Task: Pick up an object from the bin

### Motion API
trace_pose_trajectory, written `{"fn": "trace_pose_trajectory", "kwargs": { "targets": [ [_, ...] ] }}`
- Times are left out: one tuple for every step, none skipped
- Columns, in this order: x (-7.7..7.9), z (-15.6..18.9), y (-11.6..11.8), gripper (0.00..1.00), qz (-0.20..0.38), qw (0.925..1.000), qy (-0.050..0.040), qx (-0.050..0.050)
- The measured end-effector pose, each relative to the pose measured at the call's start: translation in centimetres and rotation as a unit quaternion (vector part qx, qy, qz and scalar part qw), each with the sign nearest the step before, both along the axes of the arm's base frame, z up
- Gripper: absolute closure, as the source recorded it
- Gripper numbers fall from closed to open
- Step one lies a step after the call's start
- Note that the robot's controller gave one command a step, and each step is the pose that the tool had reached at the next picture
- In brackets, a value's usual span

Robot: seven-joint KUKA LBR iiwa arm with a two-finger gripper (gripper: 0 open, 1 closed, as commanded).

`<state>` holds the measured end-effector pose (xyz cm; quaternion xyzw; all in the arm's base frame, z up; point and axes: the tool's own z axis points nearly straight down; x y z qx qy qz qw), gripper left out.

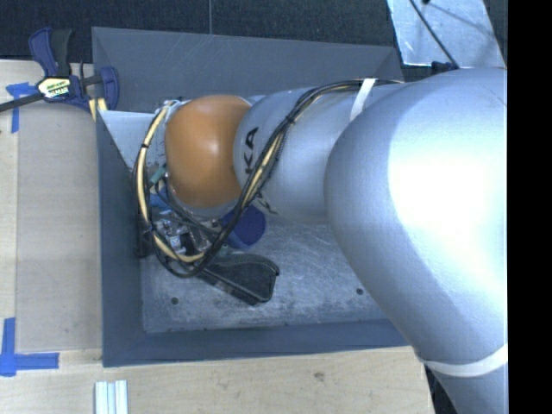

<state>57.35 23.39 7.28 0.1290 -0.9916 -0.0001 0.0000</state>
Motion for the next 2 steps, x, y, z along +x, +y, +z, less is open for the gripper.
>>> {"fn": "trace_pose_trajectory", "kwargs": {
  "targets": [
    [2.1,12.7,-0.6,1.00,0.009,0.9999,-0.0065,0.002],
    [3.7,20.2,-1.2,1.00,0.002,1.0000,-0.0068,0.002]
  ]
}}
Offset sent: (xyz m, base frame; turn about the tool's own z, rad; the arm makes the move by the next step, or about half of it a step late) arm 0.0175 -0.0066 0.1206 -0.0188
